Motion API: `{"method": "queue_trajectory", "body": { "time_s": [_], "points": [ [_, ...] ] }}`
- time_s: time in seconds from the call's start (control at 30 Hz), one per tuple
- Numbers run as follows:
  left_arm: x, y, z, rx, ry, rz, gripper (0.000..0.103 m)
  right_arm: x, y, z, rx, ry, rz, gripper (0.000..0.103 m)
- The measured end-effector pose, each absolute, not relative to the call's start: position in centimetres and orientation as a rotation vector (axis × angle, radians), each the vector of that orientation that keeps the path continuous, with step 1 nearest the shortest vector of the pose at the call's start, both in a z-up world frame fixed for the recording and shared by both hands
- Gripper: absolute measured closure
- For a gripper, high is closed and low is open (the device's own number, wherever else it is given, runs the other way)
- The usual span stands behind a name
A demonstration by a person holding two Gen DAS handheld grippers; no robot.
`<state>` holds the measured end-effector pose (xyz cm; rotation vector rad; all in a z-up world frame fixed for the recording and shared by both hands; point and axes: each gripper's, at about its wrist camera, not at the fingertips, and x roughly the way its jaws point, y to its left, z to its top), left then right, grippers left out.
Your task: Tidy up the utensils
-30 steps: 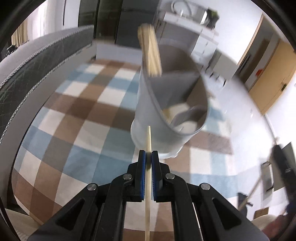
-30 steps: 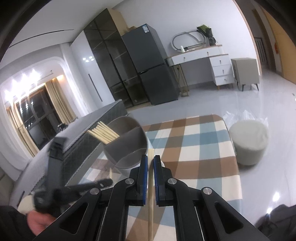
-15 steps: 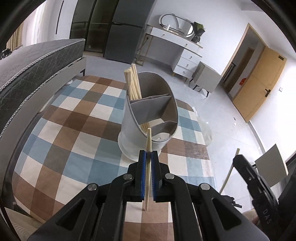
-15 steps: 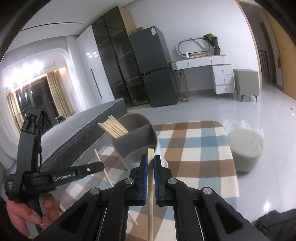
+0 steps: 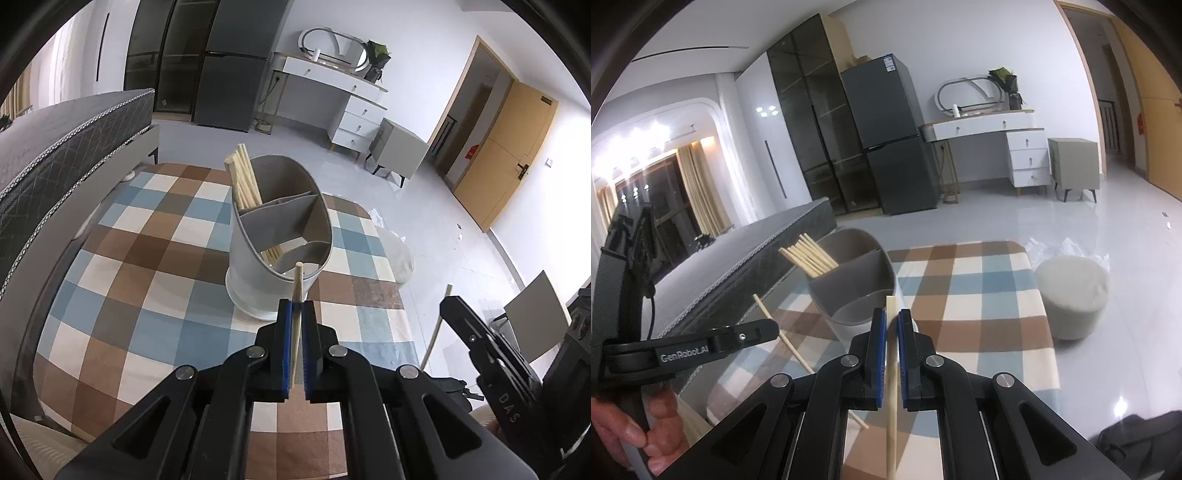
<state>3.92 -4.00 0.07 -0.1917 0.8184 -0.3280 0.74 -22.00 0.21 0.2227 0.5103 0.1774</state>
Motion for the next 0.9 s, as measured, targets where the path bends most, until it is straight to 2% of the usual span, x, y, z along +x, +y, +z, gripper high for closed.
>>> {"method": "queue_trajectory", "body": {
  "time_s": [0.33, 0.57, 0.6, 0.67, 0.7, 0.9],
  "points": [
    [3.5, -4.4, 1.8, -0.168, 0.799, -0.381, 0.103, 0.8, -22.5, 1.8, 0.238, 0.466, 0.18, 0.097],
    [5.8, -2.0, -2.2, -0.252, 0.956, -0.321, 0.102, 1.1, -23.2, 1.7, 0.263, 0.473, 0.19, 0.097],
    [6.4, -1.7, -3.5, -0.249, 1.006, -0.294, 0.096, 1.1, -23.1, 1.7, 0.263, 0.473, 0.192, 0.097],
    [7.3, -1.1, -5.5, -0.257, 1.078, -0.235, 0.055, 1.3, -23.3, 1.4, 0.264, 0.475, 0.193, 0.097],
    [7.8, -0.6, -6.6, -0.281, 1.1, -0.2, 0.051, 1.4, -23.4, 1.2, 0.272, 0.479, 0.195, 0.097],
    [10.2, -2.9, -9.3, -0.203, 1.153, -0.148, 0.05, 2.3, -24.6, 0.4, 0.329, 0.497, 0.194, 0.097]
  ]
}}
